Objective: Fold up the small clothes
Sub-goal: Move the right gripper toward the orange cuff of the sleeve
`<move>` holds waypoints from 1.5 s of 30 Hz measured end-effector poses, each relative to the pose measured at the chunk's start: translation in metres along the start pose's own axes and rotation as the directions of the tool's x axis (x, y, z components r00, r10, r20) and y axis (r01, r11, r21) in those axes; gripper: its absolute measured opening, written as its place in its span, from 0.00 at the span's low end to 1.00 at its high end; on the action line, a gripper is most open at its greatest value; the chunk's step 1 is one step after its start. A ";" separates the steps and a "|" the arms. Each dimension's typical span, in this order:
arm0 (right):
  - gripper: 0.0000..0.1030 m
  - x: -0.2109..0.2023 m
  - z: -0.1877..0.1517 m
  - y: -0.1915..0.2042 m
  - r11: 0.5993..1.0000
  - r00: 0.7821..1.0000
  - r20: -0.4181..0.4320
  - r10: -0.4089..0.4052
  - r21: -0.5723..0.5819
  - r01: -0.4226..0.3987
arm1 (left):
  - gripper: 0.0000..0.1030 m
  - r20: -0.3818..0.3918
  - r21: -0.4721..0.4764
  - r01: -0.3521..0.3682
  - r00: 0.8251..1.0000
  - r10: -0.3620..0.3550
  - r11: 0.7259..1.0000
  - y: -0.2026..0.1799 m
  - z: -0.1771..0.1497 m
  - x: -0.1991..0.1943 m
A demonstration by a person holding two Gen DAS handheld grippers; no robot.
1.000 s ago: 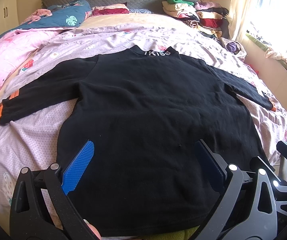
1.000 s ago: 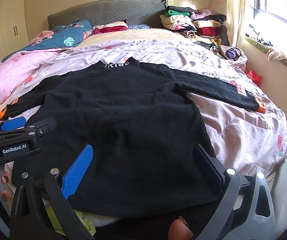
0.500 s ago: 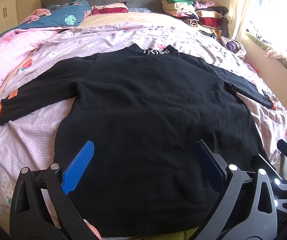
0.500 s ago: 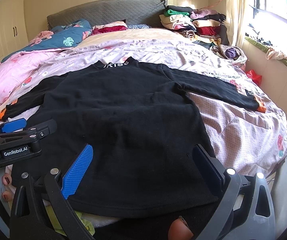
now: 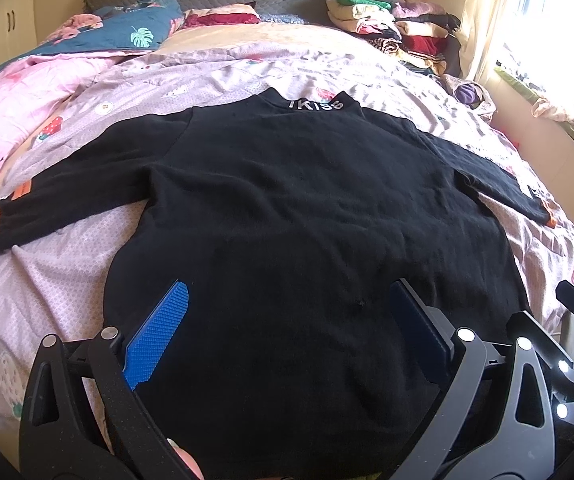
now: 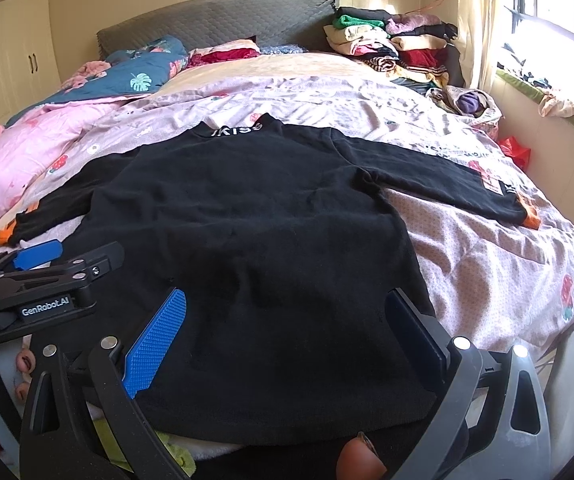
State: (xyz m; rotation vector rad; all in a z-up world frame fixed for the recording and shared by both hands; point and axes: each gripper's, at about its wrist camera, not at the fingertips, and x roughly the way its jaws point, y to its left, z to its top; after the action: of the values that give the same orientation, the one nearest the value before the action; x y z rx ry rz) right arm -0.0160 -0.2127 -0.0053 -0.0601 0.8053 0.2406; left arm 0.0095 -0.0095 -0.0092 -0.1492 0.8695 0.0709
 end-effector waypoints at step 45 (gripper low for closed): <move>0.96 0.048 0.166 -0.059 0.991 0.995 0.071 0.068 0.114 -0.076 | 0.91 0.064 -0.076 0.010 0.998 -0.006 0.997 -0.011 0.140 0.043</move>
State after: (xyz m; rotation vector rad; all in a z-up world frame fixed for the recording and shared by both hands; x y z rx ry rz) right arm 0.1470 -0.2365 0.0732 0.0867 0.7545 0.2618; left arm 0.1449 0.0018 0.0479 -0.2209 0.8031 0.1011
